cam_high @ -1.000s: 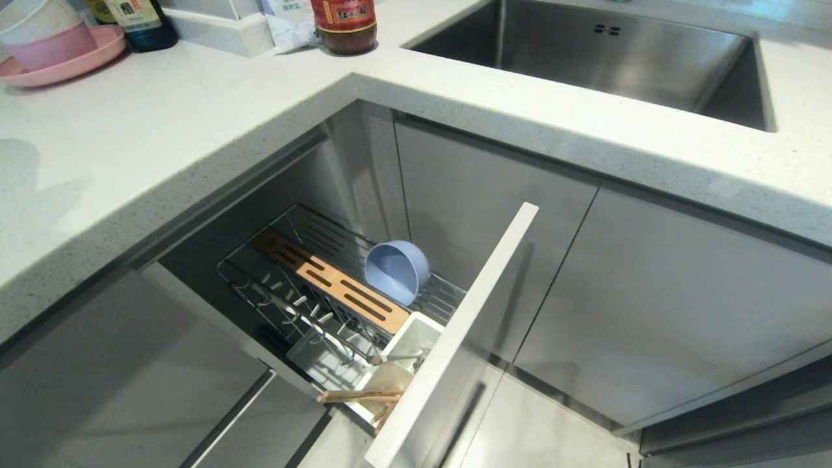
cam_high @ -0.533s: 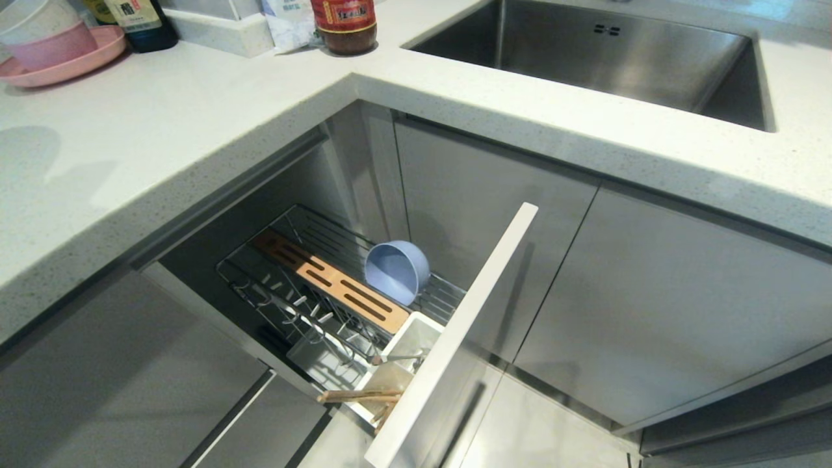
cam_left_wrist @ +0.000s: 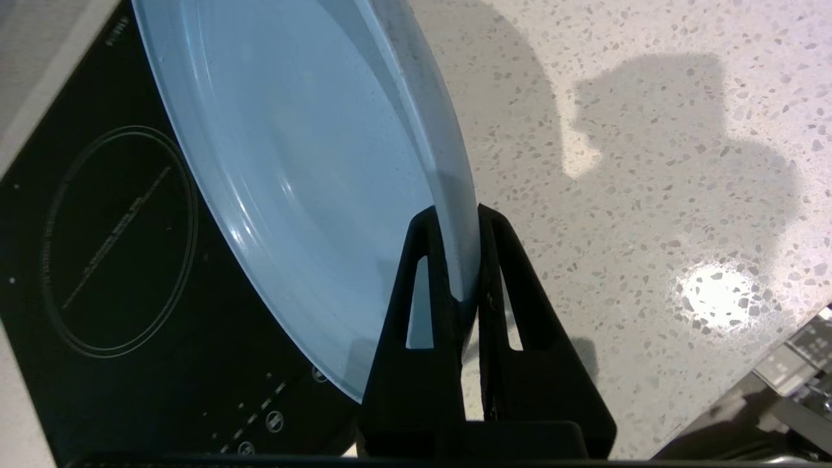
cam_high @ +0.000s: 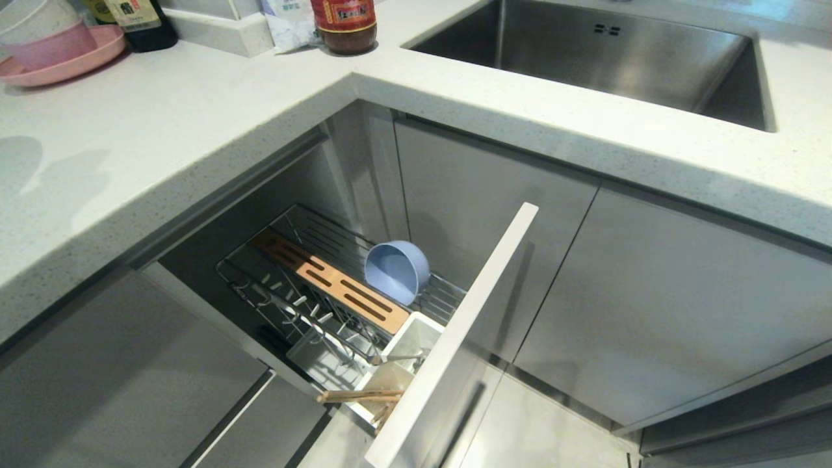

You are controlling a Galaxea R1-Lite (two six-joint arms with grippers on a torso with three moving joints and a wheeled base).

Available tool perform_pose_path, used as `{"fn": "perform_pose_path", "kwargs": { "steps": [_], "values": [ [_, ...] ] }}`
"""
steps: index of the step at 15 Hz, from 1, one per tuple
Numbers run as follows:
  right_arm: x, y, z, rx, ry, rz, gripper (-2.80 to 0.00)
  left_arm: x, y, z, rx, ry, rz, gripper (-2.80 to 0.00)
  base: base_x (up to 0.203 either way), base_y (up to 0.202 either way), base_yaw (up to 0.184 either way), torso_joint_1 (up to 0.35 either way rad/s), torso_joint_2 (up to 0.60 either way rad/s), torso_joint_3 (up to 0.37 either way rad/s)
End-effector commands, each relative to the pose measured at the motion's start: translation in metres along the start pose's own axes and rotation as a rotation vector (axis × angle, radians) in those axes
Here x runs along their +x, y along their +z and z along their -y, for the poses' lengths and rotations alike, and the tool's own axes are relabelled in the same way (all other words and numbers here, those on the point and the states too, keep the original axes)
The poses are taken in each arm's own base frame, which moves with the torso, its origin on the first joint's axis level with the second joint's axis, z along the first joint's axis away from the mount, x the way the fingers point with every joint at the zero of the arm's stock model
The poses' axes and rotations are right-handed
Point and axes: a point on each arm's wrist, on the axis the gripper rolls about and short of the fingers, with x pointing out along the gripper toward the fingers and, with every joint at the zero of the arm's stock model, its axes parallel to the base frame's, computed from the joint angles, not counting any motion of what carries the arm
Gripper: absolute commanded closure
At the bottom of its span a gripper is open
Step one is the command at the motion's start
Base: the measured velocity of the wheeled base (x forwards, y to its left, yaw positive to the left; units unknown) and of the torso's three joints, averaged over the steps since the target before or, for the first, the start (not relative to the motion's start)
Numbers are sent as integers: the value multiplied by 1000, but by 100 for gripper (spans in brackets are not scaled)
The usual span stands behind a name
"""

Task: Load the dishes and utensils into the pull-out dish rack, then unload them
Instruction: Take the plate out of the cupboard

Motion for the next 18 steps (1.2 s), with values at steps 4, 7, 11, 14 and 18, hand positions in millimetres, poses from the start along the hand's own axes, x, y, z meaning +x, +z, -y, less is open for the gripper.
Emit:
{"fn": "perform_pose_path", "kwargs": {
  "steps": [4, 7, 11, 14, 18],
  "values": [
    [0, 0, 0, 1, 0, 1, 0, 29, 11, 18, 44, -122, 10, 0, 0, 0, 0, 0, 0, 0],
    [0, 0, 0, 1, 0, 1, 0, 49, 19, 35, 85, -109, -15, 0, 0, 0, 0, 0, 0, 0],
    [0, -1, 0, 1, 0, 0, 0, 65, 21, 45, 117, -47, -62, 0, 0, 0, 0, 0, 0, 0],
    [0, -1, 0, -1, 0, 0, 0, 71, 23, 51, 131, -40, -71, 0, 0, 0, 0, 0, 0, 0],
    [0, 0, 0, 1, 0, 1, 0, 74, 23, 53, 136, -45, -72, -280, 0, 0, 0, 0, 0, 0]
  ]
}}
